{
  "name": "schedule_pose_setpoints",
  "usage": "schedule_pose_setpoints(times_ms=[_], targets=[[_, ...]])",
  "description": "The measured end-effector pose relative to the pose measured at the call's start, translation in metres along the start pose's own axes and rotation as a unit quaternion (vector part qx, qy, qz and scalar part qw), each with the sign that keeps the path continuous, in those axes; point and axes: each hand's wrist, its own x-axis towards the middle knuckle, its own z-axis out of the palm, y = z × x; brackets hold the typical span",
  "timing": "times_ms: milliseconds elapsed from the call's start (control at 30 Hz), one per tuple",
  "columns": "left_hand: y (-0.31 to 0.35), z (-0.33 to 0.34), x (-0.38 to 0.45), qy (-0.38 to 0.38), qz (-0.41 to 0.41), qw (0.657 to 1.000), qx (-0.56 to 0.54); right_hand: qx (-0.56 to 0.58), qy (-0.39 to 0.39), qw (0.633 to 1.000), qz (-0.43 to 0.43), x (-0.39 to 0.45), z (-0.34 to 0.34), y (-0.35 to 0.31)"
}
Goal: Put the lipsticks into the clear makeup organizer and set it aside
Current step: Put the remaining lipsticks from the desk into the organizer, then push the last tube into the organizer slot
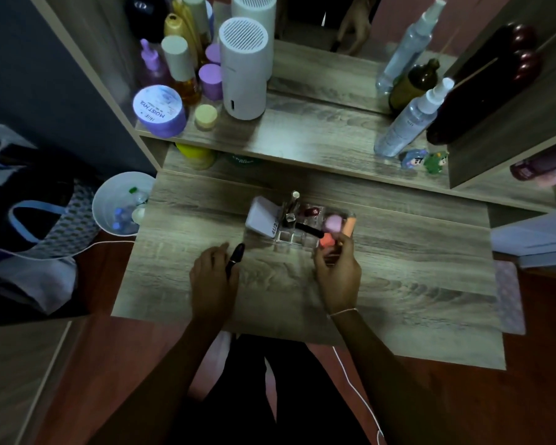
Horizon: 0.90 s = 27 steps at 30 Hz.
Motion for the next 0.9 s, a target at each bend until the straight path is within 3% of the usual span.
schedule_pose_setpoints(times_ms=[167, 333, 467, 533, 700, 900], targets=[[0.005, 0.003, 0.009, -0.045, 0.004, 0.999, 0.02, -0.009, -0.009, 1.0, -0.003, -0.011, 0.006, 0.011], [0.006, 0.004, 0.012, -0.046, 0.012, 0.999, 0.009, -0.115, -0.025, 0.991, -0.068, -0.028, 0.013, 0.026], [0.002, 0.0, 0.005, -0.034, 0.008, 0.999, -0.023, -0.228, -0.066, 0.957, -0.164, -0.056, 0.023, 0.054], [0.002, -0.003, -0.002, -0.03, 0.018, 0.998, -0.061, -0.282, -0.089, 0.94, -0.171, -0.063, 0.026, 0.062], [0.025, -0.013, -0.005, -0.035, 0.071, 0.982, -0.172, -0.315, -0.105, 0.93, -0.159, -0.063, 0.026, 0.066], [0.071, -0.01, 0.02, -0.017, 0.178, 0.966, -0.187, -0.313, -0.116, 0.931, -0.148, -0.064, 0.026, 0.065]])
